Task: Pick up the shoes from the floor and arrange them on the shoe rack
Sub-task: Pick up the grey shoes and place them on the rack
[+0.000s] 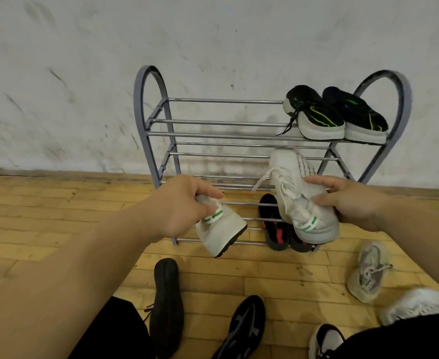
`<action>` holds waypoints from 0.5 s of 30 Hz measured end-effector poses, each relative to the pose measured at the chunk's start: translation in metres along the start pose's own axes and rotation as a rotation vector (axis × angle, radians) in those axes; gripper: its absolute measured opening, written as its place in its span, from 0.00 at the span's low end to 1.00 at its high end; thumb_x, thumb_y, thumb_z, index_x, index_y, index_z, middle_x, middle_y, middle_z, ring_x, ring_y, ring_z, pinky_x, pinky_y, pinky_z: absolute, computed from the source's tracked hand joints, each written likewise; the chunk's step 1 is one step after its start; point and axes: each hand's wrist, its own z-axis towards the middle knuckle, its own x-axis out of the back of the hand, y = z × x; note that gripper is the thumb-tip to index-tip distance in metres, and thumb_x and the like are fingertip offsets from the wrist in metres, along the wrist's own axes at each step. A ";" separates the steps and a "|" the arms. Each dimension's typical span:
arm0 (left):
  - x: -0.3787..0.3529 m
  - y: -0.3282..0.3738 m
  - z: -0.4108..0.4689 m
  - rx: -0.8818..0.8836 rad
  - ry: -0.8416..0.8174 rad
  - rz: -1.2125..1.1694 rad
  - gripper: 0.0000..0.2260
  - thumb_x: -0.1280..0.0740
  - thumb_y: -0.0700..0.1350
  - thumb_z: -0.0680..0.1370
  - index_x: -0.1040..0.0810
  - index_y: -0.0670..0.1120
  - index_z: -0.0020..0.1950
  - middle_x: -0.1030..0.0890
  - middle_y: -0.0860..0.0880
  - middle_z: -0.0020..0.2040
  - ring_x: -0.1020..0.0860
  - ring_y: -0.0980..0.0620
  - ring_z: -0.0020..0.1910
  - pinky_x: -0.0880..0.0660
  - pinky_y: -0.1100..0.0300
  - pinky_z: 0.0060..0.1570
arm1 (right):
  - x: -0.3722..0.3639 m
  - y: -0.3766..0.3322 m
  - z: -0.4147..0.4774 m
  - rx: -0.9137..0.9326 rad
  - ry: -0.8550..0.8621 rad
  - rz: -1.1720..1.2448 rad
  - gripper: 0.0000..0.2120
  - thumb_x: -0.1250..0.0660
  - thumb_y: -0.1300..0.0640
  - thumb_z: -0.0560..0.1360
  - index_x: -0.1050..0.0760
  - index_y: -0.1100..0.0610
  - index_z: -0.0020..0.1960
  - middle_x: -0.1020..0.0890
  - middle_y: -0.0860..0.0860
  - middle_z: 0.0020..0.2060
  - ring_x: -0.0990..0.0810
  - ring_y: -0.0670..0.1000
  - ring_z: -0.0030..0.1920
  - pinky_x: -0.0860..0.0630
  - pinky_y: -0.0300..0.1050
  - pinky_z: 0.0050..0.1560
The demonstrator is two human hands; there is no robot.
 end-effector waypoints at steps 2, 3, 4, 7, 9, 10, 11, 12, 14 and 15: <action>-0.003 0.001 0.007 -0.007 -0.010 -0.002 0.14 0.30 0.42 0.81 0.17 0.56 0.64 0.20 0.54 0.64 0.22 0.55 0.59 0.28 0.67 0.49 | 0.002 0.005 0.019 0.001 0.062 0.028 0.23 0.32 0.63 0.80 0.23 0.37 0.65 0.18 0.54 0.60 0.21 0.70 0.61 0.23 0.68 0.62; -0.005 0.001 0.009 -0.008 -0.009 -0.004 0.14 0.30 0.43 0.81 0.17 0.56 0.64 0.20 0.54 0.64 0.21 0.55 0.58 0.26 0.66 0.49 | 0.001 0.006 0.027 0.009 0.091 0.039 0.23 0.32 0.62 0.80 0.23 0.36 0.65 0.18 0.55 0.60 0.21 0.70 0.61 0.22 0.66 0.61; -0.006 0.002 0.013 -0.008 -0.007 -0.009 0.13 0.30 0.43 0.81 0.17 0.57 0.63 0.20 0.54 0.63 0.20 0.55 0.57 0.23 0.64 0.50 | -0.001 0.006 0.033 0.012 0.119 0.049 0.24 0.32 0.62 0.80 0.24 0.36 0.67 0.18 0.54 0.61 0.19 0.67 0.58 0.20 0.61 0.57; -0.007 0.001 0.023 0.000 -0.009 -0.048 0.12 0.30 0.44 0.81 0.17 0.57 0.63 0.19 0.54 0.62 0.19 0.55 0.54 0.20 0.58 0.55 | -0.009 0.002 0.050 0.038 0.153 0.045 0.25 0.33 0.62 0.81 0.28 0.41 0.73 0.22 0.53 0.66 0.19 0.59 0.56 0.22 0.49 0.47; -0.006 0.000 0.030 0.009 -0.007 -0.066 0.12 0.30 0.44 0.81 0.16 0.57 0.62 0.20 0.55 0.61 0.19 0.55 0.54 0.19 0.54 0.59 | -0.016 -0.004 0.062 0.051 0.162 0.050 0.25 0.33 0.63 0.81 0.28 0.43 0.74 0.21 0.54 0.65 0.18 0.57 0.55 0.21 0.49 0.47; -0.005 -0.001 0.034 0.014 -0.002 -0.074 0.12 0.30 0.44 0.81 0.16 0.56 0.62 0.20 0.55 0.61 0.19 0.55 0.55 0.19 0.52 0.60 | -0.019 -0.007 0.067 0.061 0.172 0.048 0.25 0.33 0.63 0.81 0.28 0.44 0.74 0.21 0.54 0.63 0.18 0.57 0.54 0.20 0.50 0.49; -0.004 -0.002 0.037 0.019 0.002 -0.083 0.11 0.30 0.44 0.81 0.16 0.56 0.62 0.20 0.55 0.61 0.19 0.55 0.55 0.19 0.51 0.61 | -0.021 -0.010 0.072 0.076 0.185 0.038 0.25 0.33 0.62 0.80 0.28 0.43 0.74 0.21 0.54 0.62 0.18 0.58 0.53 0.19 0.52 0.51; -0.003 -0.002 0.040 0.023 0.007 -0.093 0.11 0.29 0.43 0.81 0.16 0.56 0.62 0.19 0.55 0.61 0.19 0.55 0.56 0.20 0.50 0.61 | -0.024 -0.014 0.077 0.087 0.194 0.017 0.25 0.32 0.61 0.80 0.29 0.43 0.74 0.21 0.54 0.63 0.17 0.58 0.54 0.18 0.55 0.55; -0.001 -0.004 0.045 0.030 0.016 -0.105 0.12 0.30 0.42 0.81 0.16 0.55 0.62 0.19 0.54 0.62 0.19 0.54 0.58 0.20 0.49 0.62 | -0.027 -0.020 0.086 0.116 0.215 -0.030 0.26 0.31 0.58 0.80 0.30 0.41 0.75 0.21 0.54 0.65 0.17 0.58 0.54 0.19 0.57 0.59; 0.000 -0.005 0.047 0.032 0.019 -0.104 0.12 0.30 0.42 0.81 0.16 0.55 0.62 0.20 0.53 0.63 0.19 0.53 0.58 0.20 0.49 0.62 | -0.029 -0.024 0.089 0.130 0.226 -0.059 0.26 0.31 0.56 0.80 0.31 0.41 0.75 0.21 0.54 0.64 0.16 0.58 0.52 0.18 0.56 0.57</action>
